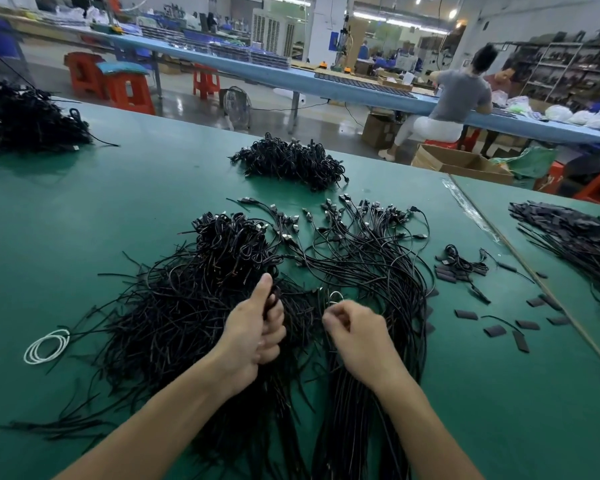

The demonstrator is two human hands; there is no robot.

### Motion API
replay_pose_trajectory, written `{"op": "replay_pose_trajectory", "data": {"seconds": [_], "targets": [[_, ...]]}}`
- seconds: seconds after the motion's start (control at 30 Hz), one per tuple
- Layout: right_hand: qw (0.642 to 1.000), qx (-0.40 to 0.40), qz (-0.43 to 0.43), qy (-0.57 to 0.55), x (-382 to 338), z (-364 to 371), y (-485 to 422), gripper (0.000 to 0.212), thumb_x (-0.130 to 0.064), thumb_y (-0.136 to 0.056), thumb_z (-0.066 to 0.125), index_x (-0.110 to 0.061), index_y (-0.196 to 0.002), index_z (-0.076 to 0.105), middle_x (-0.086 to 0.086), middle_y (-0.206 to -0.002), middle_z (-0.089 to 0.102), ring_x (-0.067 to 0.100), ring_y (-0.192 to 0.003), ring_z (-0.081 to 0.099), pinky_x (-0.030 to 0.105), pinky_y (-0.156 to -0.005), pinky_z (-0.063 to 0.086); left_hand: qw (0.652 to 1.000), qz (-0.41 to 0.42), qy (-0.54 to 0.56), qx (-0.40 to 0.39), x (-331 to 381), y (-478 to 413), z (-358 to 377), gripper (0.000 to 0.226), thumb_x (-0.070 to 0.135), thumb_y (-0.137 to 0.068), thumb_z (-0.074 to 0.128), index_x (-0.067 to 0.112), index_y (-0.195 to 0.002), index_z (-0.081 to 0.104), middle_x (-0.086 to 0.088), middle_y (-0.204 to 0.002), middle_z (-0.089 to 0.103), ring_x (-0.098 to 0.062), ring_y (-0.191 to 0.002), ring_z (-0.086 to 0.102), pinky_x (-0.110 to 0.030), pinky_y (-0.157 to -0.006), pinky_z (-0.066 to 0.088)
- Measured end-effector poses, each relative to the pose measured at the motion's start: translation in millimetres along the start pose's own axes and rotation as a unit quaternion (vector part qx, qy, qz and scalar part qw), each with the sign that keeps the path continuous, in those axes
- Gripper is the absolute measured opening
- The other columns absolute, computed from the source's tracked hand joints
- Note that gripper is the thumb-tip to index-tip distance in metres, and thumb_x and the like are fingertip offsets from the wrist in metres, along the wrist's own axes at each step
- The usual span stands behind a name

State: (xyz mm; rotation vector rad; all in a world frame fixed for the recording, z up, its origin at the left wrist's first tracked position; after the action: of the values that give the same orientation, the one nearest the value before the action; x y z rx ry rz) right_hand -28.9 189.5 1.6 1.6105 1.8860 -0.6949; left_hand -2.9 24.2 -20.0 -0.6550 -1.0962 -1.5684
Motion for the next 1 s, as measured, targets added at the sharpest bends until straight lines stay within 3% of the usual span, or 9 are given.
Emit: {"op": "replay_pose_trajectory", "data": {"seconds": [0.07, 0.13, 0.23, 0.4, 0.53, 0.67, 0.83, 1.0], "targets": [[0.993, -0.049, 0.014, 0.102, 8.8, 14.8, 2.4, 0.013, -0.033, -0.099, 0.059, -0.023, -0.103, 0.065, -0.009, -0.096, 0.063, 0.006, -0.086, 0.060, 0.022, -0.078, 0.052, 0.999, 0.036, -0.009, 0.011, 9.4, -1.4, -5.8, 0.052, 0.060, -0.084, 0.054, 0.022, -0.049, 0.046, 0.005, -0.050, 0.028, -0.007, -0.035, 0.020, -0.017, -0.030, 0.017], [0.983, -0.065, 0.016, 0.170, 12.0, 24.5, 5.2, 0.020, -0.036, -0.098, 0.059, -0.022, -0.112, 0.062, -0.006, -0.105, 0.058, 0.013, -0.099, 0.057, 0.027, -0.086, 0.050, 0.998, 0.056, -0.030, 0.015, 14.7, -2.2, -8.1, 0.051, 0.060, -0.081, 0.058, 0.021, -0.050, 0.047, 0.005, -0.049, 0.029, -0.008, -0.036, 0.020, -0.019, -0.031, 0.017], [0.970, -0.048, -0.001, 0.240, 8.3, 30.8, 7.0, 0.023, -0.035, -0.101, 0.054, -0.021, -0.119, 0.055, -0.002, -0.114, 0.052, 0.017, -0.109, 0.052, 0.028, -0.091, 0.047, 0.997, 0.069, -0.041, 0.015, 17.0, -1.9, -7.9, 0.052, 0.060, -0.081, 0.059, 0.021, -0.049, 0.048, 0.006, -0.047, 0.029, -0.008, -0.036, 0.020, -0.019, -0.032, 0.018], [0.962, -0.032, -0.010, 0.271, 2.6, 32.4, 4.3, 0.018, -0.033, -0.102, 0.052, -0.021, -0.111, 0.061, -0.002, -0.110, 0.053, 0.017, -0.103, 0.053, 0.028, -0.086, 0.049, 0.997, 0.067, -0.044, 0.024, 14.5, -0.5, -6.7, 0.059, 0.063, -0.089, 0.048, 0.021, -0.047, 0.047, 0.004, -0.048, 0.029, -0.009, -0.037, 0.021, -0.020, -0.032, 0.018], [0.979, -0.013, 0.031, 0.200, 4.2, 20.2, 6.2, 0.014, -0.034, -0.099, 0.056, -0.025, -0.103, 0.066, -0.006, -0.099, 0.058, 0.013, -0.085, 0.057, 0.025, -0.071, 0.046, 0.997, 0.051, -0.042, 0.036, 12.0, -0.4, -8.0, 0.067, 0.055, -0.102, 0.037, 0.021, -0.045, 0.048, 0.004, -0.047, 0.030, -0.010, -0.036, 0.022, -0.020, -0.031, 0.019], [0.994, 0.005, 0.057, 0.088, 8.5, 3.3, 9.6, 0.014, -0.029, -0.098, 0.060, -0.022, -0.101, 0.072, -0.006, -0.091, 0.067, 0.007, -0.080, 0.064, 0.027, -0.076, 0.057, 0.996, 0.047, -0.073, 0.030, 10.0, 0.5, -6.9, 0.057, 0.039, -0.101, 0.047, 0.019, -0.048, 0.051, 0.003, -0.047, 0.029, -0.011, -0.036, 0.020, -0.019, -0.033, 0.018], [0.995, 0.097, -0.009, -0.032, -15.4, -16.5, 20.9, 0.010, -0.025, -0.093, 0.068, -0.022, -0.093, 0.077, -0.016, -0.077, 0.068, -0.005, -0.077, 0.064, 0.007, -0.067, 0.047, 0.992, 0.042, -0.115, -0.024, 4.2, 4.2, 6.2, 0.025, 0.025, -0.098, 0.049, 0.013, -0.076, 0.050, 0.004, -0.047, 0.028, -0.010, -0.036, 0.017, -0.015, -0.035, 0.013], [0.984, 0.113, -0.075, -0.117, -46.2, -16.7, 38.2, 0.011, -0.017, -0.091, 0.071, -0.026, -0.092, 0.077, -0.018, -0.079, 0.070, -0.005, -0.082, 0.065, 0.007, -0.068, 0.047, 0.986, 0.079, -0.130, -0.066, 3.8, 13.4, 25.8, 0.017, 0.026, -0.098, 0.053, 0.012, -0.090, 0.058, 0.004, -0.050, 0.038, -0.007, -0.037, 0.028, -0.015, -0.037, 0.022]]}}
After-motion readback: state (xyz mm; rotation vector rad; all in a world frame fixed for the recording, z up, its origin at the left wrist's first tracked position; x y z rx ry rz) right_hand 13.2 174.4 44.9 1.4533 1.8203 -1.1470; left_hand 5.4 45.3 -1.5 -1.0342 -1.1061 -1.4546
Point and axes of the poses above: each hand's wrist, its own y-axis away from the middle knuckle, its own z-axis out of the palm, x = y × z, the point moved 6 cm from there along -y, towards the middle knuckle
